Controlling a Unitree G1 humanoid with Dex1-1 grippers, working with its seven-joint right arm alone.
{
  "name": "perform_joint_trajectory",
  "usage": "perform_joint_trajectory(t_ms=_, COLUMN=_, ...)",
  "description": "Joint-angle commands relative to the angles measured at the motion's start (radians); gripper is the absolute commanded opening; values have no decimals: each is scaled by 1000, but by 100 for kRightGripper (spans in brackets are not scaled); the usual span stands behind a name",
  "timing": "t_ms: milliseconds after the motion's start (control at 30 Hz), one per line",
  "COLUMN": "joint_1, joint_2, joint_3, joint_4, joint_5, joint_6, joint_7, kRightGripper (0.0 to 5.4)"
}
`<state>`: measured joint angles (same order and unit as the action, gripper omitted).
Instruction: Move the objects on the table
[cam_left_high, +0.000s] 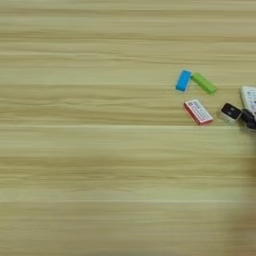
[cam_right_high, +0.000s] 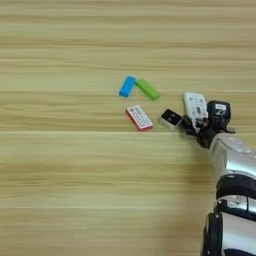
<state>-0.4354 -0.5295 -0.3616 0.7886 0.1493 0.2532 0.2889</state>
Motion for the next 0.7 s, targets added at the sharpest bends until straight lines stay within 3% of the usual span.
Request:
perform_joint_trajectory(t_ms=33, joint_1=-64, joint_2=-50, joint_3=-15, joint_4=-75, joint_5=14, joint_6=-36, joint_7=-14, kRightGripper=457)
perform_joint_trajectory(t_ms=233, joint_1=-55, joint_2=-51, joint_3=-22, joint_4=-103, joint_5=17, joint_6=-36, joint_7=-23, kRightGripper=534)
perform_joint_trajectory(t_ms=467, joint_1=-33, joint_2=-47, joint_3=-30, joint_4=-174, joint_5=32, joint_6=-27, joint_7=-26, kRightGripper=538)
perform_joint_trajectory(t_ms=700, joint_1=27, joint_2=-17, joint_3=-18, joint_4=-358, joint_5=46, joint_6=18, joint_7=-25, kRightGripper=538)
